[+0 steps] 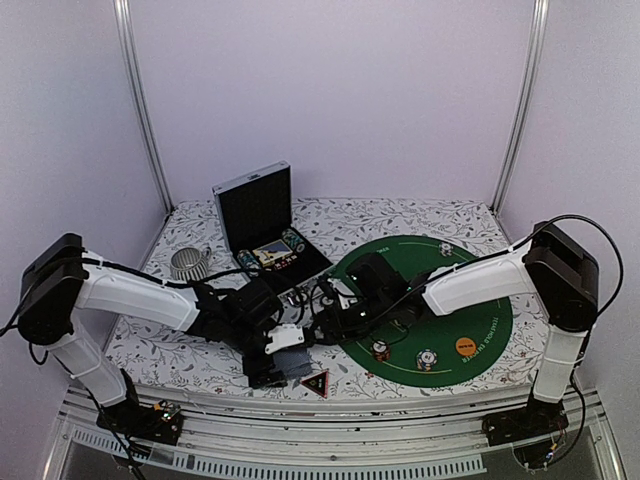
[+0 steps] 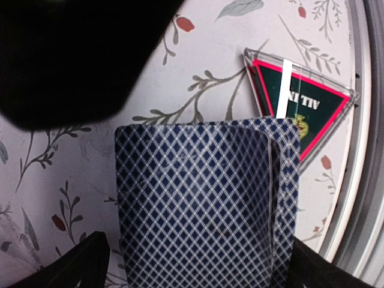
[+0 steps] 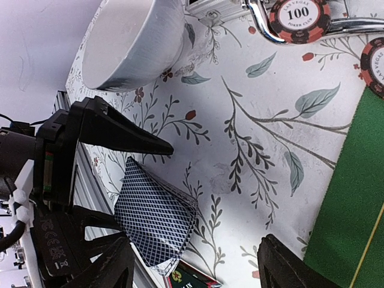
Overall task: Distribute texas hold em gaming equipment
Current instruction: Pick up the face-down deck piles from the center of the board.
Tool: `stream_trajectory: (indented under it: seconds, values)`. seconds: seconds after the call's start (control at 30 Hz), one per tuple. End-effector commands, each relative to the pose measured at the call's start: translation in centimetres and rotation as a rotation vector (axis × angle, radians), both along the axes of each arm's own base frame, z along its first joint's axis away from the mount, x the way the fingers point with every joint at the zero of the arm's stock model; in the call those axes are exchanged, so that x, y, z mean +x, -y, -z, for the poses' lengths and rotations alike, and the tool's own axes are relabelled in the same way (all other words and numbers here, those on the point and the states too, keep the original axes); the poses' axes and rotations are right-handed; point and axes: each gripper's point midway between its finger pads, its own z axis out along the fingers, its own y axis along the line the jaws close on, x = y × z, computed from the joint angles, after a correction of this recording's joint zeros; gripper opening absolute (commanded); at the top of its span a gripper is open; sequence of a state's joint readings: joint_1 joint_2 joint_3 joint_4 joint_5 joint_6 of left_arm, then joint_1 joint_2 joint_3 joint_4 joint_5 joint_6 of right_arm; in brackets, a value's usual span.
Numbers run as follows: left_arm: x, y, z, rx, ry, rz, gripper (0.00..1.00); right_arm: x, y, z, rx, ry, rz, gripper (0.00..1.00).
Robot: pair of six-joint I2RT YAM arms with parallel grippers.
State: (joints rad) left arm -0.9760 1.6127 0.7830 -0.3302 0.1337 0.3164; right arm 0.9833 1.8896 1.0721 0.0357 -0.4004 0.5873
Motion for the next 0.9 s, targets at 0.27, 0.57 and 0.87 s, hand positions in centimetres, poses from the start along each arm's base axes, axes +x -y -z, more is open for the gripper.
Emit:
stream_trajectory:
  seconds: [0.27,0.57,0.87]
  values:
    - [-1.0,0.2,1.6,0.021,-0.053,0.034,0.68,0.8,1.3,-1.7,0.003,0.05,0.031,0.74]
    - [0.7,0.5,-0.8,-0.05,0.074,-0.012,0.65,1.6,2.2,-2.9,0.005,0.079,0.058,0.75]
    - [1.9,1.2,-4.5,-0.109,0.216,-0.012,0.6,1.0,1.7,-5.4,0.089,0.099,-0.003,0.79]
